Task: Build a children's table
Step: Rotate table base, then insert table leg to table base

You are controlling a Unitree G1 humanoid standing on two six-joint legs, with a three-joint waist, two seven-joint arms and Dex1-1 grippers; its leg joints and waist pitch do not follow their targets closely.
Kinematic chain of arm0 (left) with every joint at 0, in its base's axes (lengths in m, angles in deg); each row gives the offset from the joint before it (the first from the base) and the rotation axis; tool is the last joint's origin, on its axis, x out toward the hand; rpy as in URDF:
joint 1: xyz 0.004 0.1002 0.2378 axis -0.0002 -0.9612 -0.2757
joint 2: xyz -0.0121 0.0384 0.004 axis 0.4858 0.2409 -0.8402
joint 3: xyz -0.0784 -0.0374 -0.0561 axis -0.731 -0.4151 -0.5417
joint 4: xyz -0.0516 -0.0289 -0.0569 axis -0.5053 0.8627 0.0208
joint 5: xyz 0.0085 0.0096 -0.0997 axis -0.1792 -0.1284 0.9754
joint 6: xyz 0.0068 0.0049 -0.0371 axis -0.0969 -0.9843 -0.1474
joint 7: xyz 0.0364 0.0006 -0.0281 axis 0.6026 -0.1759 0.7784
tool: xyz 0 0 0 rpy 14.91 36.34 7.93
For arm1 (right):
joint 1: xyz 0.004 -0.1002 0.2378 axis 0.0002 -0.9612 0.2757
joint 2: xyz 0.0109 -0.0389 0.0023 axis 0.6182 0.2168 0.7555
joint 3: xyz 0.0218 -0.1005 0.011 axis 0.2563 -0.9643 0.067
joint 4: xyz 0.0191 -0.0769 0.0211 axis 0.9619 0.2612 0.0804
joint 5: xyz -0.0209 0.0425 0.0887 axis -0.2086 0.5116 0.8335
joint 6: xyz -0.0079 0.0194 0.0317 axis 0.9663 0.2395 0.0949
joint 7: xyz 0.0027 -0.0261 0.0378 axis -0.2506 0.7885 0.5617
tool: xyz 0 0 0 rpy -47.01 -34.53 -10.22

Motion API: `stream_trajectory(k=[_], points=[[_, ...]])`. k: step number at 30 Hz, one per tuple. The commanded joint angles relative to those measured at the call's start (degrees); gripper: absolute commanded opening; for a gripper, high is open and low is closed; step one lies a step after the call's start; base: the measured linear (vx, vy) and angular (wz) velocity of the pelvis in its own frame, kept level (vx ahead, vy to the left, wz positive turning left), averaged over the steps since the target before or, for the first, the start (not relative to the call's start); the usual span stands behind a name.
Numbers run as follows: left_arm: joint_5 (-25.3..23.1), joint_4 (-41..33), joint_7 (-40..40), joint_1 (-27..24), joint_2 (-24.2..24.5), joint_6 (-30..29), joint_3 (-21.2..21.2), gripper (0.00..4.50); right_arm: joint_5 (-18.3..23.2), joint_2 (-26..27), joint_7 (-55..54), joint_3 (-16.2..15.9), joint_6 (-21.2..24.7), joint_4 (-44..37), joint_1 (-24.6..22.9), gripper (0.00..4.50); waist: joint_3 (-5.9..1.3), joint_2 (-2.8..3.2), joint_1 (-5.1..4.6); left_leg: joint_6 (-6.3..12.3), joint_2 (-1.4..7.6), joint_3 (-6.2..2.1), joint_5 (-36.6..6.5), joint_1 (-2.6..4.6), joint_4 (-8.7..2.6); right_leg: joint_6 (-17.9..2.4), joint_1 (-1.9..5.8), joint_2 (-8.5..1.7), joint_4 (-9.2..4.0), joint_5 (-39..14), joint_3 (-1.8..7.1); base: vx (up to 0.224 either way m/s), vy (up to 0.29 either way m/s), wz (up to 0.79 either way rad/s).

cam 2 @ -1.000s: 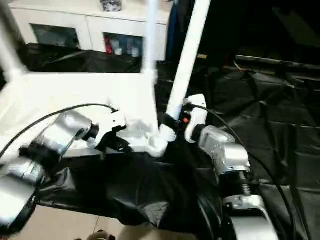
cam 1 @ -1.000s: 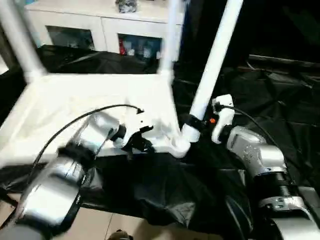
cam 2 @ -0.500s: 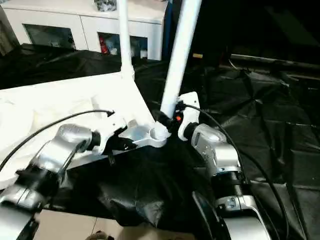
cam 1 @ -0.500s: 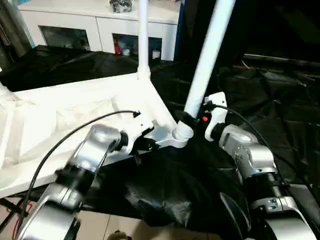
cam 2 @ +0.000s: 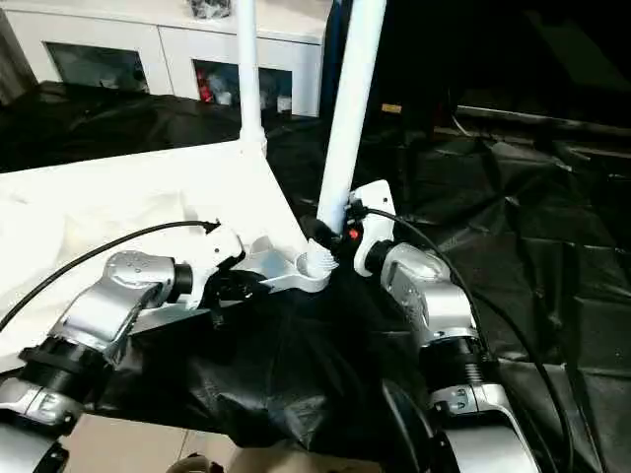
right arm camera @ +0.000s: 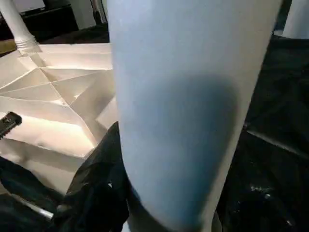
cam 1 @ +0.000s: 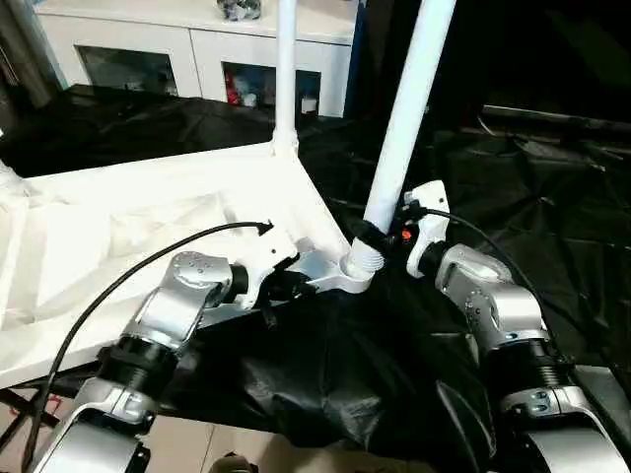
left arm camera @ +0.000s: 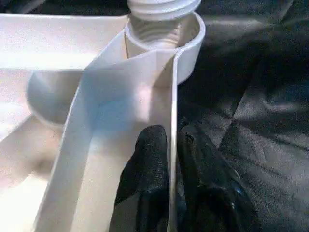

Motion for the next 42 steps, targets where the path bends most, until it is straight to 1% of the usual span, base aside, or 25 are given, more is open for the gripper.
stream_trajectory(k=[1, 3, 4, 5, 8, 10, 12, 14, 16, 20, 21, 23, 24, 27, 28, 29, 30, 31, 32, 33, 34, 36, 37, 42], points=[[-0.8, -0.4, -0.9, -0.7, 1.5, 0.0, 0.2, 0.62, -0.6, -0.1, 0.3, 0.0, -0.8, 0.0, 1.3, 1.93, -4.25, -0.10, 0.07, 0.17, 0.51, 0.01, -13.0, 0.78, -3.87, -6.9, 2.85, -4.70, -4.76, -19.5, 3.10, 0.000, 0.000, 0.00], [-1.0, -0.9, -1.9, -1.0, 2.2, -0.5, 0.8, 0.62, -0.6, -0.1, 0.3, -0.1, -1.0, 0.1, 1.3, 1.93, -4.23, -0.10, 0.06, 0.01, 0.52, 0.00, -13.3, 0.88, -3.89, -6.9, 2.79, -4.73, -4.81, -20.1, 3.10, 0.000, 0.000, 0.00], [-0.9, -1.1, -2.1, -1.3, 2.6, -0.9, 0.9, 0.62, -0.6, 0.0, 0.3, -0.1, -1.2, 0.2, 1.3, 1.93, -4.21, -0.25, 0.01, -0.05, 0.57, 0.01, -13.4, 0.84, -3.89, -7.0, 2.81, -4.76, -4.80, -20.0, 3.13, 0.000, 0.000, 0.00], [-0.9, -1.1, -2.1, -1.3, 2.6, -0.9, 0.9, 0.62, -0.6, 0.0, 0.3, -0.1, -1.2, 0.2, 1.3, 1.93, -4.20, -0.19, 0.06, -0.09, 0.60, -0.03, -13.5, 0.87, -3.92, -7.1, 2.79, -4.80, -4.76, -20.1, 3.13, 0.000, 0.000, 0.00], [0.9, -1.4, -1.5, -1.7, 2.2, -1.4, -0.3, 0.62, -0.4, 0.0, 0.6, -0.1, -1.7, 0.9, 1.8, 1.93, -4.14, -0.30, 0.05, -0.17, 0.55, 0.01, -13.8, 0.87, -3.91, -6.9, 2.75, -4.78, -4.84, -20.8, 3.11, 0.000, 0.000, 0.00], [1.6, -1.1, -1.5, -1.7, 1.8, -1.6, -0.5, 0.62, -0.5, 0.0, 0.9, -0.2, -1.8, 1.1, 1.9, 1.93, -4.22, -0.30, 0.09, -0.10, 0.56, 0.01, -13.5, 0.83, -3.88, -7.0, 2.77, -4.79, -4.78, -20.4, 3.12, 0.000, 0.000, 0.00], [1.9, -0.6, -1.4, -1.8, 1.5, -1.4, -0.4, 0.27, -0.6, 0.0, 1.4, -0.5, -1.8, 1.3, 2.2, 1.93, -4.22, -0.31, 0.10, -0.09, 0.53, 0.03, -13.4, 0.80, -3.87, -7.0, 2.79, -4.76, -4.73, -20.1, 3.12, 0.000, 0.000, 0.00], [1.8, -0.5, -1.4, -1.9, 1.5, -1.3, -0.3, 0.23, -0.8, -0.1, 1.6, -0.7, -1.8, 1.5, 2.3, 1.93, -4.26, -0.31, 0.07, -0.04, 0.56, 0.00, -13.1, 0.78, -3.88, -7.2, 2.83, -4.75, -4.65, -19.5, 3.14, 0.000, 0.000, 0.00], [1.8, -0.4, -1.6, -2.1, 1.4, -1.3, -0.2, 0.04, -1.3, -0.1, 1.9, -1.1, -2.2, 2.4, 2.8, 1.93, -4.29, -0.27, 0.04, -0.14, 0.56, 0.01, -12.9, 0.76, -3.89, -7.4, 2.83, -4.69, -4.57, -18.8, 3.15, 0.000, 0.000, 0.00], [2.1, -0.6, -1.6, -2.3, 1.5, -1.5, -0.1, 0.04, -1.6, -0.1, 2.2, -1.4, -2.4, 3.3, 3.3, 1.93, -4.32, -0.31, 0.03, -0.04, 0.54, 0.04, -12.4, 0.71, -3.86, -7.8, 2.92, -4.67, -4.40, -17.6, 3.19, 0.000, 0.000, 0.00], [2.1, -0.6, -1.7, -2.4, 1.6, -1.4, 0.1, 0.00, -1.9, -0.1, 2.6, -1.8, -2.2, 3.5, 3.4, 1.93, -4.29, -0.43, 0.05, 0.00, 0.56, 0.05, -12.5, 0.73, -3.87, -7.8, 2.92, -4.70, -4.40, -17.8, 3.17, 0.000, 0.000, 0.00], [2.1, -0.7, -1.8, -2.5, 1.7, -1.3, 0.3, 0.00, -2.1, -0.2, 3.0, -2.1, -2.0, 3.7, 3.5, 1.93, -4.24, -0.42, 0.04, 0.01, 0.53, 0.05, -12.9, 0.70, -3.87, -7.5, 2.91, -4.74, -4.53, -18.7, 3.16, 0.000, 0.000, 0.00], [1.9, -0.7, -1.8, -2.5, 1.9, -0.9, 0.6, 0.00, -2.3, -0.2, 3.5, -2.6, -1.5, 4.0, 3.6, 1.93, -4.20, -0.54, 0.07, 0.06, 0.56, 0.05, -13.1, 0.77, -3.89, -7.3, 2.88, -4.78, -4.64, -19.4, 3.18, 0.000, 0.000, 0.00], [1.2, -1.1, -2.6, -2.8, 2.7, -0.5, 1.8, 0.00, -2.7, -0.4, 4.0, -3.1, -1.0, 4.5, 3.7, 1.93, -4.18, -0.43, 0.06, -0.05, 0.60, -0.01, -13.5, 0.83, -3.94, -6.8, 2.81, -4.79, -4.74, -20.6, 3.15, 0.000, 0.000, 0.00], [0.9, -1.3, -2.8, -2.9, 3.0, -0.3, 2.1, 0.00, -2.8, -0.4, 4.0, -3.2, -1.0, 4.8, 3.7, 1.93, -4.17, -0.61, 0.03, -0.03, 0.57, 0.02, -13.5, 0.77, -3.93, -6.8, 2.82, -4.79, -4.77, -20.6, 3.16, 0.000, 0.000, 0.00], [0.7, -1.4, -3.0, -3.0, 3.1, -0.1, 2.3, 0.00, -2.9, -0.4, 3.9, -3.3, -1.2, 5.1, 3.8, 1.93, -4.18, -0.45, 0.06, -0.09, 0.62, -0.03, -13.4, 0.82, -3.97, -6.8, 2.78, -4.82, -4.74, -20.6, 3.18, 0.000, 0.000, 0.00], [0.5, -1.5, -3.0, -3.1, 3.2, 0.1, 2.6, 0.00, -3.1, -0.5, 4.2, -3.5, -1.2, 5.7, 4.0, 1.93, -4.23, -0.57, -0.01, -0.14, 0.61, -0.03, -13.3, 0.75, -3.97, -6.9, 2.85, -4.78, -4.66, -20.1, 3.16, 0.000, 0.000, 0.00], [0.4, -1.6, -2.9, -3.1, 3.2, 0.2, 2.6, 0.00, -3.3, -0.6, 4.3, -3.7, -1.2, 6.0, 4.1, 1.93, -4.21, -0.49, -0.03, -0.21, 0.65, -0.06, -13.5, 0.79, -4.02, -7.0, 2.81, -4.75, -4.67, -19.8, 3.15, 0.000, 0.000, 0.00], [0.5, -1.7, -3.0, -3.1, 3.2, 0.1, 2.6, 0.00, -3.4, -0.6, 4.3, -3.8, -1.2, 6.1, 4.1, 1.93, -4.26, -0.55, -0.02, -0.26, 0.65, -0.03, -13.4, 0.81, -3.96, -7.1, 2.80, -4.74, -4.59, -19.5, 3.18, 0.000, 0.000, 0.00], [0.6, -1.8, -3.0, -3.1, 3.2, 0.1, 2.6, 0.00, -3.4, -0.5, 4.4, -3.7, -1.2, 6.2, 4.1, 1.92, -4.26, -0.49, -0.03, -0.32, 0.69, -0.06, -13.3, 0.80, -4.02, -7.3, 2.83, -4.76, -4.51, -19.0, 3.18, 0.000, 0.000, 0.00], [0.6, -1.7, -2.8, -3.0, 3.2, 0.2, 2.6, 0.00, -3.4, -0.5, 4.4, -3.7, -1.3, 6.4, 4.2, 1.91, -4.28, -0.68, -0.08, -0.35, 0.66, 0.00, -13.4, 0.81, -3.98, -7.4, 2.81, -4.72, -4.51, -18.7, 3.19, 0.000, 0.000, 0.00], [1.1, -1.8, -2.7, -2.8, 2.9, -0.1, 2.3, 0.00, -3.6, -0.4, 4.3, -3.5, -1.7, 6.9, 4.3, 1.91, -4.31, -0.63, -0.07, -0.46, 0.65, -0.01, -13.5, 0.80, -3.98, -7.6, 2.80, -4.67, -4.42, -18.3, 3.20, 0.000, 0.000, 0.00], [1.4, -1.9, -2.6, -2.6, 2.8, -0.4, 2.3, 0.00, -3.4, -0.1, 4.1, -3.0, -2.2, 7.7, 4.4, 1.91, -4.29, -0.76, -0.07, -0.49, 0.64, 0.01, -13.7, 0.82, -4.00, -7.6, 2.82, -4.72, -4.48, -18.5, 3.20, 0.000, 0.000, 0.00], [2.2, -2.2, -1.9, -2.1, 2.1, -1.6, 1.6, 0.00, -1.7, 0.6, 3.7, -1.1, -3.8, 11.0, 4.3, 1.91, -4.29, -0.75, -0.15, -0.67, 0.71, -0.07, -15.1, 0.99, -4.05, -7.5, 2.70, -4.81, -4.73, -20.2, 3.15, 0.000, 0.000, 0.00]])
